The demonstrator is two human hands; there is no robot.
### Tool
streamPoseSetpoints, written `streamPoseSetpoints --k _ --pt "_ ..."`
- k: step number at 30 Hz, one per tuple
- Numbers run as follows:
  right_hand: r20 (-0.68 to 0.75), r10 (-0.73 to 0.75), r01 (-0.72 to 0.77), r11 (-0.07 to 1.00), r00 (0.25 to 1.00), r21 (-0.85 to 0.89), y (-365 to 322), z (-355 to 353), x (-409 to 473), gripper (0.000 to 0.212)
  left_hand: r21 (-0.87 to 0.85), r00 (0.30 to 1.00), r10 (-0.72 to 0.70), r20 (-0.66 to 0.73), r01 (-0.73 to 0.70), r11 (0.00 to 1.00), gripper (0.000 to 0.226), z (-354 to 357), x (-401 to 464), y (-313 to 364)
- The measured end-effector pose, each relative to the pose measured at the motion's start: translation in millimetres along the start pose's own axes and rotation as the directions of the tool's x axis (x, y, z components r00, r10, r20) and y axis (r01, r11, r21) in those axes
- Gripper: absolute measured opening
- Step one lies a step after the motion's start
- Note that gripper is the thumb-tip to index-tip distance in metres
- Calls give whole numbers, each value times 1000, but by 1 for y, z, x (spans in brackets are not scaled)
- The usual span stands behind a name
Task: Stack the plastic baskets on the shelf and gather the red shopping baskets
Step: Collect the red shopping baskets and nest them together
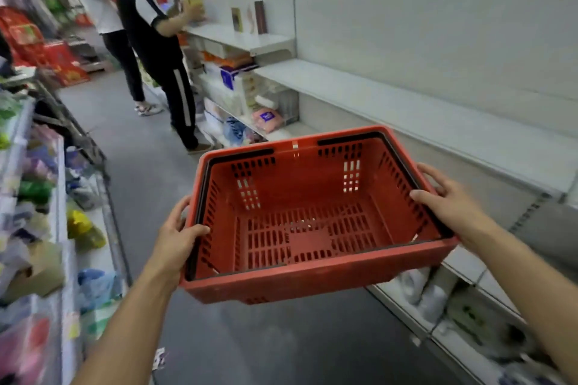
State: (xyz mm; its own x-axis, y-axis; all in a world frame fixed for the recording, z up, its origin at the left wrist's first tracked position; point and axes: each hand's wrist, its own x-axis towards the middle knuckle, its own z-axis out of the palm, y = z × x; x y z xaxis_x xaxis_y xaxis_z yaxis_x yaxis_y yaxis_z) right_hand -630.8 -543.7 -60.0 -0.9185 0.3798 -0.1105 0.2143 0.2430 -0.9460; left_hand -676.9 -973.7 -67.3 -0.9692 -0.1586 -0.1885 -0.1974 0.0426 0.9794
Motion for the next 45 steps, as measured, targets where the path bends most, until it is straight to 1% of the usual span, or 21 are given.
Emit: streamPoseSetpoints --k 3,8,12,15,18,20,23,27,30,37,40,42,44,45 --pt "-92 20 -16 999 996 39 6 -60 -44 60 33 994 22 110 -25 999 62 45 -23 17" --pt "-276 -6 8 1000 961 4 22 -165 -125 59 21 967 56 249 -64 998 64 123 -88 36" --pt "-404 8 -8 1000 915 2 31 -252 -200 59 1 934 78 347 -84 996 63 185 -154 46" --pt "-493 29 -22 1000 870 20 37 -313 -257 57 -16 897 93 432 -95 995 66 233 -200 53" --pt "-589 24 -34 999 807 -6 45 -371 -308 57 -43 853 106 511 -97 994 68 286 -247 65" --pt "-650 26 -43 999 759 -10 50 -407 -340 58 -54 811 121 572 -110 993 67 322 -275 75" --pt "-731 46 -47 999 681 19 58 -459 -382 58 -60 732 141 666 -136 989 64 376 -314 93" --pt "-819 69 -27 997 570 66 57 -516 -426 57 -72 651 184 737 -195 978 67 448 -360 117" --pt "-863 75 -19 997 499 75 55 -553 -446 60 -66 584 165 795 -188 980 69 506 -385 130" --pt "-925 64 -154 988 376 6 67 -649 -454 60 -71 492 158 856 -191 979 68 639 -429 146" --pt "-923 118 -185 981 366 52 75 -683 -446 60 -72 449 146 882 -177 982 68 686 -440 148" --pt "-926 153 -210 974 345 82 81 -699 -445 60 -68 425 124 897 -145 987 67 710 -442 148" --pt "-923 184 -239 965 337 105 88 -703 -447 59 -64 369 104 923 -119 991 68 716 -447 147" --pt "-920 219 -245 959 325 142 95 -725 -436 59 -49 359 84 929 -106 993 67 744 -449 148"
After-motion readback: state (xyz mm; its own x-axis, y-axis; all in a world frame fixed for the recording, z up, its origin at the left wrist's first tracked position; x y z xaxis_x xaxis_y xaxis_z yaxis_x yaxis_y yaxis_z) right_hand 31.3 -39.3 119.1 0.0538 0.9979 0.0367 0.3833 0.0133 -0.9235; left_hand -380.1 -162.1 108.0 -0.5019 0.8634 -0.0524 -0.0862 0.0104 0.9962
